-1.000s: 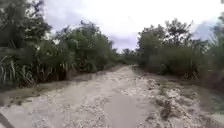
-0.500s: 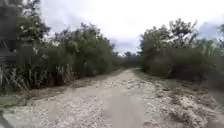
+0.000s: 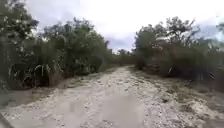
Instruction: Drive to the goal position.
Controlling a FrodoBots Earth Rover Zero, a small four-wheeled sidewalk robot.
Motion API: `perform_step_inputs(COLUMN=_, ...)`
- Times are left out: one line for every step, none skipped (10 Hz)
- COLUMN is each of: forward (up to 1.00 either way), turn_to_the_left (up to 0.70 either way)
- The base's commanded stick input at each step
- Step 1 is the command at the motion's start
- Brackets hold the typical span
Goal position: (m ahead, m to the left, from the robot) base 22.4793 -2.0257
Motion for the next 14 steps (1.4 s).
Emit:
perform_step_inputs(forward=0.7, turn_to_the_left=0.0)
perform_step_inputs(forward=0.7, turn_to_the_left=0.0)
perform_step_inputs(forward=0.7, turn_to_the_left=0.0)
perform_step_inputs(forward=0.7, turn_to_the_left=0.0)
perform_step_inputs(forward=0.7, turn_to_the_left=0.0)
perform_step_inputs(forward=0.7, turn_to_the_left=0.0)
perform_step_inputs(forward=0.7, turn_to_the_left=0.0)
perform_step_inputs(forward=0.7, turn_to_the_left=0.0)
perform_step_inputs(forward=0.7, turn_to_the_left=0.0)
perform_step_inputs(forward=0.7, turn_to_the_left=0.0)
perform_step_inputs(forward=0.7, turn_to_the_left=0.0)
perform_step_inputs(forward=0.7, turn_to_the_left=0.0)
perform_step_inputs(forward=0.7, turn_to_the_left=0.0)
perform_step_inputs(forward=0.7, turn_to_the_left=0.0)
